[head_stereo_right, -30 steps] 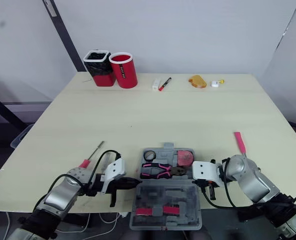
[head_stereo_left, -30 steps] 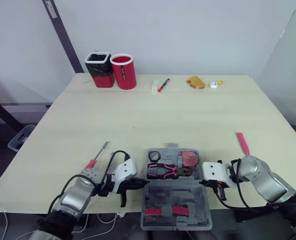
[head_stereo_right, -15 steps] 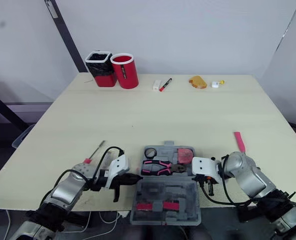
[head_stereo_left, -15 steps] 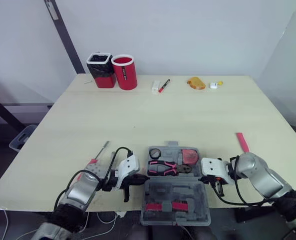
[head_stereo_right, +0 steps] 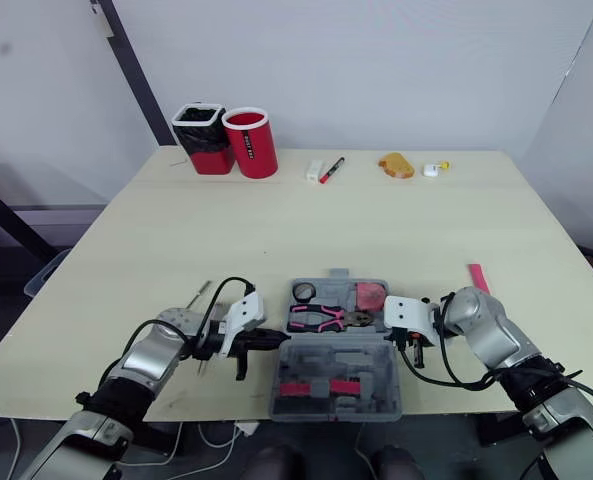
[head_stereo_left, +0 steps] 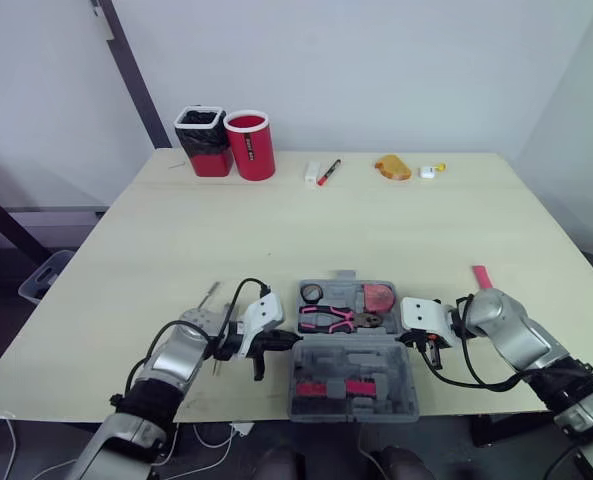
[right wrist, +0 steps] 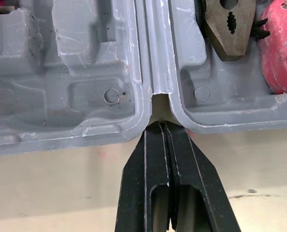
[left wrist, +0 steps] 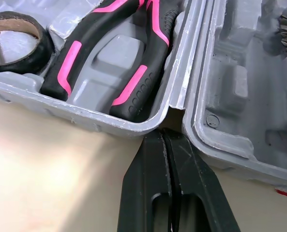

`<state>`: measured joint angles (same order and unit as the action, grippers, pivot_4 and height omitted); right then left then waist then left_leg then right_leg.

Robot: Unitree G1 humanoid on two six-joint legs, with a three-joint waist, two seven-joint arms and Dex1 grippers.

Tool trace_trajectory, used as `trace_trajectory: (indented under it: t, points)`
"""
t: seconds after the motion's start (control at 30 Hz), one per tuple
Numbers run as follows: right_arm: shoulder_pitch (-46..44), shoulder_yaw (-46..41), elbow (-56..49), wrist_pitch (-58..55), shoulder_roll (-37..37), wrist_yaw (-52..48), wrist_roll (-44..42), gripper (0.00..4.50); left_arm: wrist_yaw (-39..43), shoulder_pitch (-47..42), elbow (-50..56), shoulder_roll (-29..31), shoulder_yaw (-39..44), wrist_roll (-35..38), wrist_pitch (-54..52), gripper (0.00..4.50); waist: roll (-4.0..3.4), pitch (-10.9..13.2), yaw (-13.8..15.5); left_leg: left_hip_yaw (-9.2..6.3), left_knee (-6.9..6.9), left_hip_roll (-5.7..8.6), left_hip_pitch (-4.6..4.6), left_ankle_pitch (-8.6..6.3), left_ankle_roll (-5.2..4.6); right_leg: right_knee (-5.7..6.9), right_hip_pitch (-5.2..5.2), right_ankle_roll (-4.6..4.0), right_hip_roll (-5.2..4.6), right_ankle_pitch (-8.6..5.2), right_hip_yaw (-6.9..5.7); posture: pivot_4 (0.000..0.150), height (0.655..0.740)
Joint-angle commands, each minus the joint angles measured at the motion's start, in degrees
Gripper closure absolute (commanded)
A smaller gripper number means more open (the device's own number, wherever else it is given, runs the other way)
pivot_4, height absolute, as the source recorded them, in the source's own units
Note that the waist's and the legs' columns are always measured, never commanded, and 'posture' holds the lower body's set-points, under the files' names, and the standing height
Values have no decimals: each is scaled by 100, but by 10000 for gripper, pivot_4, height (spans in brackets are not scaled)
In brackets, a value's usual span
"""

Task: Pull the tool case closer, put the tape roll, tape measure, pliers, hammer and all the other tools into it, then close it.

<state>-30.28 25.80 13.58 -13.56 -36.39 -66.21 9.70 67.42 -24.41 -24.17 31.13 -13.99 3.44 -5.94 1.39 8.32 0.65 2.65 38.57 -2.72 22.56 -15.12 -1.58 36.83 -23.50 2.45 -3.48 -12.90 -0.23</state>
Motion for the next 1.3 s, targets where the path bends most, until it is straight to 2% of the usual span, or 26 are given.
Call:
trace_trajectory:
  t: [0.03,0.43,1.3]
  points:
    - [-145,21,228,128,198,219,124,45000,-70,-235,-204,-222,-76,-69,263,44342,0,-2,0,0,0,0,0,0,0,0,0,0,1,0,0,1500,7400]
    - [-251,-95,718,280,374,296,289,45000,-73,-618,-925,-422,-41,-260,676,44342,2,-10,12,-1,7,1,-2,0,0,2,5,1,2,2,4,1500,7400]
    - [-66,-127,340,-109,590,119,339,45000,-2,-824,-1471,-391,31,-446,1050,44342,1,-13,3,-2,7,1,-3,0,0,4,5,1,4,2,7,1500,7400]
